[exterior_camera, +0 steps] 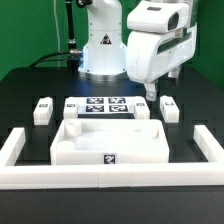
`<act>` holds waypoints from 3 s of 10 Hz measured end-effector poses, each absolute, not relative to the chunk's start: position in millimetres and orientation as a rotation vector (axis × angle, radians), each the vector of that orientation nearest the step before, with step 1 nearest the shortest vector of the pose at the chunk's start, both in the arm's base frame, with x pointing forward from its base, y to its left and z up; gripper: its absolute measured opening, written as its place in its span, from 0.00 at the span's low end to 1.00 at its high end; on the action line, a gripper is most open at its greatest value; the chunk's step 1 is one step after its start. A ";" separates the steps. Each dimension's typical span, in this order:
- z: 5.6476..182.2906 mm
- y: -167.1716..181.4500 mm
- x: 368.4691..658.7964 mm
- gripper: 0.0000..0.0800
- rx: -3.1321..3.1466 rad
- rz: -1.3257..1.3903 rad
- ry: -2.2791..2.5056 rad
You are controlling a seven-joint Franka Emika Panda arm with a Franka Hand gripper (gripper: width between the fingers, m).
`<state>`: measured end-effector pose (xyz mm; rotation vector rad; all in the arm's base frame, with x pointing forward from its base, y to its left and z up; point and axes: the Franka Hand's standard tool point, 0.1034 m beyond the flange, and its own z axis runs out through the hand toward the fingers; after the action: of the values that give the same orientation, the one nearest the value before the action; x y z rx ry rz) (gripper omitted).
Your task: Assemble desk
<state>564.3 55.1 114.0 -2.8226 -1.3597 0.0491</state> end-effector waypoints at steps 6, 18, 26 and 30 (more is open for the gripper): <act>113.7 55.1 564.2 0.81 -2.822 0.050 -1.360; 64.9 -28.9 509.7 0.81 -2.310 0.046 -2.086; 16.8 -27.2 496.8 0.78 -2.314 0.033 -2.044; 16.6 -27.6 496.6 0.38 -2.314 0.034 -2.043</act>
Offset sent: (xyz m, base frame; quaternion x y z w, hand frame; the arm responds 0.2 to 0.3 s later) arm 0.0000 0.0000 0.0000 0.0000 0.0000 0.0000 1.0000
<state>496.6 -27.6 16.6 -2.3139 -2.0433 0.0344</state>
